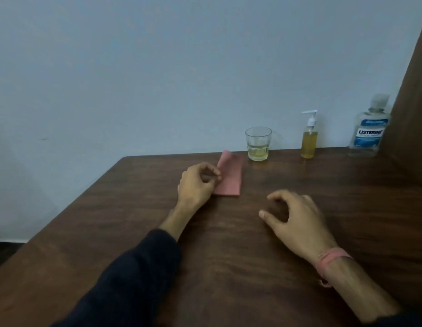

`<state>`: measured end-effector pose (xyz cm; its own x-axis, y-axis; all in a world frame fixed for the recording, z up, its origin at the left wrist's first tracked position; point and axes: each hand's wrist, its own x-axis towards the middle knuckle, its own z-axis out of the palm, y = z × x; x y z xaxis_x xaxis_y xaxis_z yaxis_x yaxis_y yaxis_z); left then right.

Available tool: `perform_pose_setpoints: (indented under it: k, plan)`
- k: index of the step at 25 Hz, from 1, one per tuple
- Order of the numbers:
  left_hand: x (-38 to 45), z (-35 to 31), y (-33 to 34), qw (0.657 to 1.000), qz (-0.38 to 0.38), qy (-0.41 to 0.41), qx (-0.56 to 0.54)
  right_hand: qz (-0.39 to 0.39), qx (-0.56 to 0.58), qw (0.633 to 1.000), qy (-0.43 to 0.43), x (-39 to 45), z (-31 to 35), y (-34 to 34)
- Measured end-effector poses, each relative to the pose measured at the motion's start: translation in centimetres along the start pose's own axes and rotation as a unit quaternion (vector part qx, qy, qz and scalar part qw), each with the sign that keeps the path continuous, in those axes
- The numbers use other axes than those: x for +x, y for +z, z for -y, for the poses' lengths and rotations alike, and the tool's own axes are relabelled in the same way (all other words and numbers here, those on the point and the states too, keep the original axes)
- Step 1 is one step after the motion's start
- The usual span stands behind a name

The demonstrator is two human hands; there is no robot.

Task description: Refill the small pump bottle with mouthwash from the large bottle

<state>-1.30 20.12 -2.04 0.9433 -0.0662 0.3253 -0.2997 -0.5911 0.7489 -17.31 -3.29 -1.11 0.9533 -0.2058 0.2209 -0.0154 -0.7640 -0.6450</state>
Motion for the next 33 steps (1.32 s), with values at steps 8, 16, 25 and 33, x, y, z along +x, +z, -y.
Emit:
perform_pose_setpoints:
  k: [8, 16, 25, 33]
  plan:
    - [9.6, 1.6, 2.5, 0.994, -0.018, -0.052, 0.095, 0.014, -0.101, 0.994, -0.044, 0.4, -0.5, 1.3]
    - [9.4, 2.1, 1.7, 0.998, -0.026, -0.063, 0.012, 0.02, -0.095, 0.994, -0.048, 0.3, -0.2, 1.3]
    - [9.2, 2.0, 2.0, 0.997, -0.029, -0.066, 0.0, 0.027, -0.08, 0.995, -0.053, 0.4, -0.3, 1.3]
    - [5.6, 0.0, 1.5, 0.996, -0.055, -0.035, 0.055, 0.055, 0.016, 0.998, -0.005, 1.1, -0.4, -0.1]
